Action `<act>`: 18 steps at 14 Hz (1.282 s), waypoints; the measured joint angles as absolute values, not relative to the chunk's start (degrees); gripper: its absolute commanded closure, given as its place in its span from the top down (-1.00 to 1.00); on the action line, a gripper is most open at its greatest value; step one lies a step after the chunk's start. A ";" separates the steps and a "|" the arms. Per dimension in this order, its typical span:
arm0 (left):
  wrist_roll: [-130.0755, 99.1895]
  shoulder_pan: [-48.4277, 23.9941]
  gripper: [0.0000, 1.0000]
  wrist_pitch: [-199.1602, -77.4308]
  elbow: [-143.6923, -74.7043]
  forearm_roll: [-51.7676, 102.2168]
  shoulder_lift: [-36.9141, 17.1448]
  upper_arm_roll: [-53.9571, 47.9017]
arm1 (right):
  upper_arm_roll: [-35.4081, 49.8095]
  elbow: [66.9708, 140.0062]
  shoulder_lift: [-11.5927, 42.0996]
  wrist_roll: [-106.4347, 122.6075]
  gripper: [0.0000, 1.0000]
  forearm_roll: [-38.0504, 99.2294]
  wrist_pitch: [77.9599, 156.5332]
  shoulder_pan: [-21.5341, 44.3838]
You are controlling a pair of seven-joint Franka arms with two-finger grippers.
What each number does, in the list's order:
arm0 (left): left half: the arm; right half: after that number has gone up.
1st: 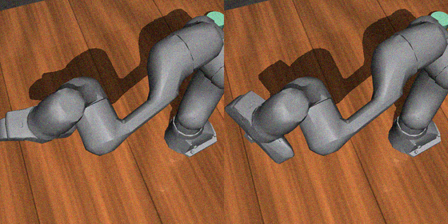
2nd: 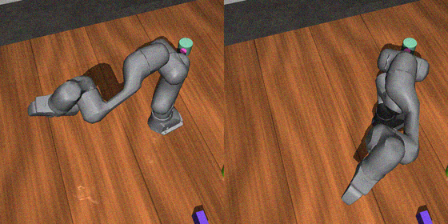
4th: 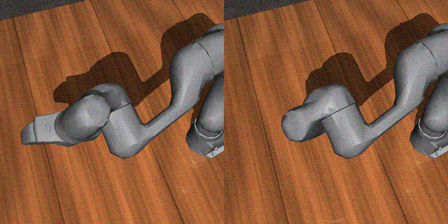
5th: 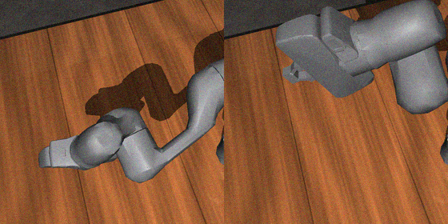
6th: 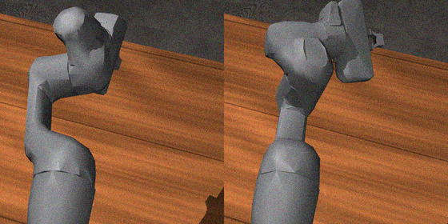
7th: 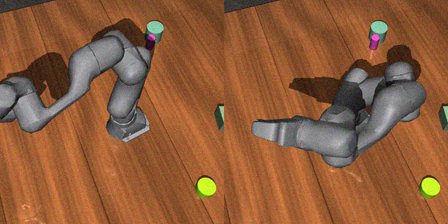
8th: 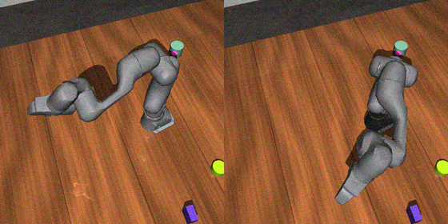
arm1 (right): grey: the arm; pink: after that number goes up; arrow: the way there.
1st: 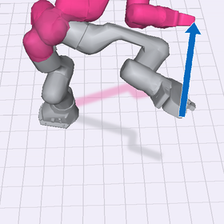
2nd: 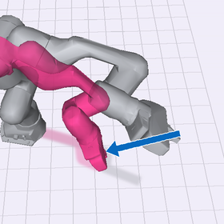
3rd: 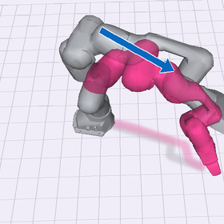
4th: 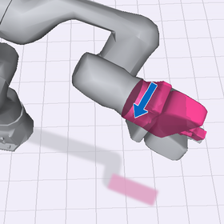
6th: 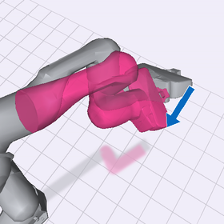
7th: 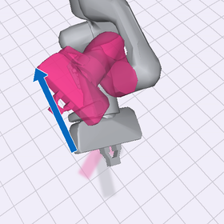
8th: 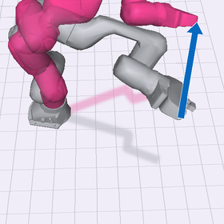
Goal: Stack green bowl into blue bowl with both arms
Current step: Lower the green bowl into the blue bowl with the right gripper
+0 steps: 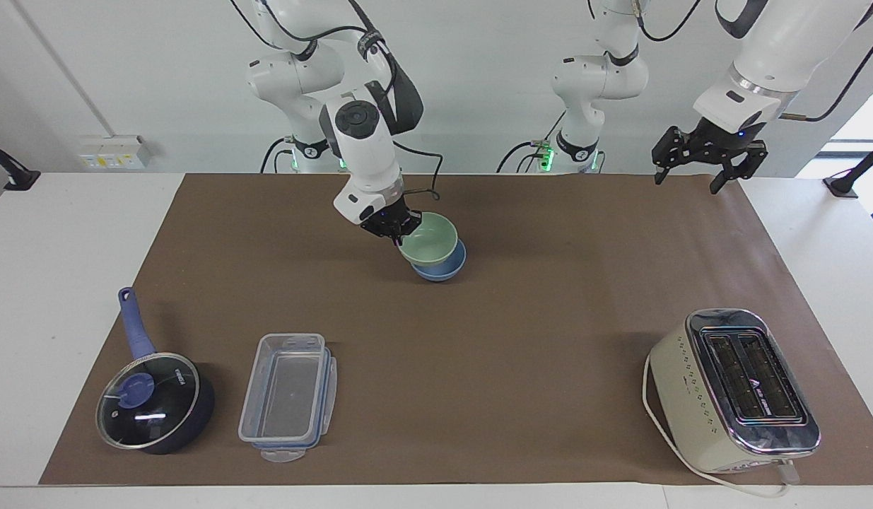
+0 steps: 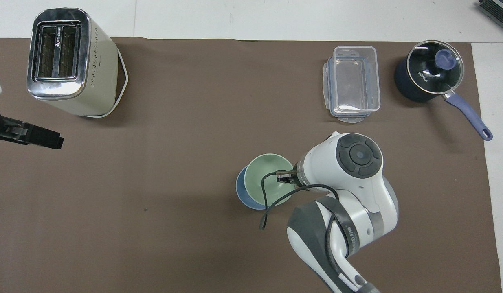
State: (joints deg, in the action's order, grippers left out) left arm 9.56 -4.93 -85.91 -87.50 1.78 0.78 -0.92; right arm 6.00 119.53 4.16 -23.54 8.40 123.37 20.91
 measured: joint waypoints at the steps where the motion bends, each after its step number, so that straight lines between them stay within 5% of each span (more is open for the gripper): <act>1: 9.56 -4.94 1.00 -85.91 -87.50 1.78 0.78 -0.96 | 6.01 120.15 4.51 -23.54 -1.00 8.40 124.61 21.15; 18: 9.57 -4.95 1.00 -85.91 -87.50 1.78 0.79 -1.04 | 6.06 122.11 5.44 -23.64 -1.00 12.48 128.85 22.39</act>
State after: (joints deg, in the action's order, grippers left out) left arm 9.57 -4.95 -85.91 -87.50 1.78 0.79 -1.04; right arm 6.06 122.11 5.44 -23.64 12.48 128.85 22.39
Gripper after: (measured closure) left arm 0.000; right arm 0.952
